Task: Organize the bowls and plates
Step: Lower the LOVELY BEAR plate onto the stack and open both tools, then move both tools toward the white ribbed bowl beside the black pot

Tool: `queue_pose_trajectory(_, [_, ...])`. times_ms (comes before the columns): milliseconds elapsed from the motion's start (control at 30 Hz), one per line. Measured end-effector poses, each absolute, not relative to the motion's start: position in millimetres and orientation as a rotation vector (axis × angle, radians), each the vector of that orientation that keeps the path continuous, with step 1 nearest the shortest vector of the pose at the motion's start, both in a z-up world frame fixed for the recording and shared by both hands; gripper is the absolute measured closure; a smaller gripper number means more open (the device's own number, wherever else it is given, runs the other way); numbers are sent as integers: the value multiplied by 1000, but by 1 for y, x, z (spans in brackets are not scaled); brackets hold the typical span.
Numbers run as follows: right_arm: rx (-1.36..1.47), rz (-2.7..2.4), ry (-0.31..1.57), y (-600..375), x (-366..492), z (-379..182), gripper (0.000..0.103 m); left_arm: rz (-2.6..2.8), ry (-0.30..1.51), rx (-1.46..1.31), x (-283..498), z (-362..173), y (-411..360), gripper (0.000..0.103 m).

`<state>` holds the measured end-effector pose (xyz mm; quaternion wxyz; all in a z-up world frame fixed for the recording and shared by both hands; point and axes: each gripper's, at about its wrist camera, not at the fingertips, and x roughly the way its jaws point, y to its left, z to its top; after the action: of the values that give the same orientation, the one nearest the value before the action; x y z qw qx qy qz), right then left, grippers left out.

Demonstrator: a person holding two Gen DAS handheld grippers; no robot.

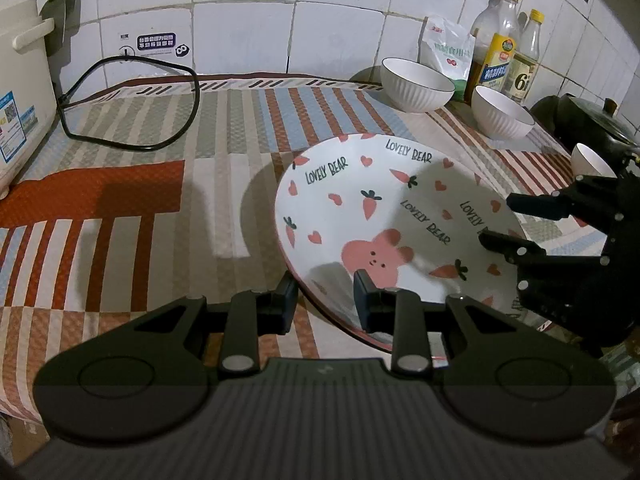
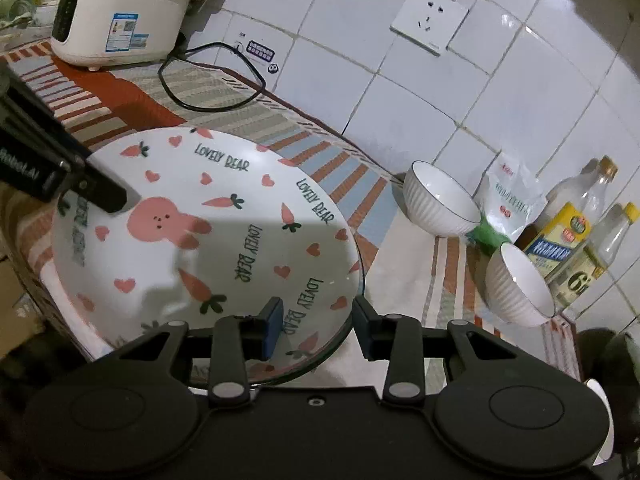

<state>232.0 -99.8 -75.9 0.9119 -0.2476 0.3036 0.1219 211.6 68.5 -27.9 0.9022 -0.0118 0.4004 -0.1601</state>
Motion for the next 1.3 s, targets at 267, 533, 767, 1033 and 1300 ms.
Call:
queue_pose_trajectory(267, [-246,324,556,-136,210,-64,60,-293,797,65,206,-29,57,74])
queue_pose_trajectory(533, [-149,363,510,-154,174,-49,52,-287,704,92,180,3,65,60])
queue_pose_trajectory(767, [-119,403,470,-161,137,-18,44,-305,643,162,135,40,59,44])
queue_pose_trajectory(1033, [-171,394,425,-167,91,17,31,-366,542,219,73,85,52,26])
queue_pose_trajectory(1300, [-175,376,376,-186,46,28,11,-412,488,249,32,100,37,12])
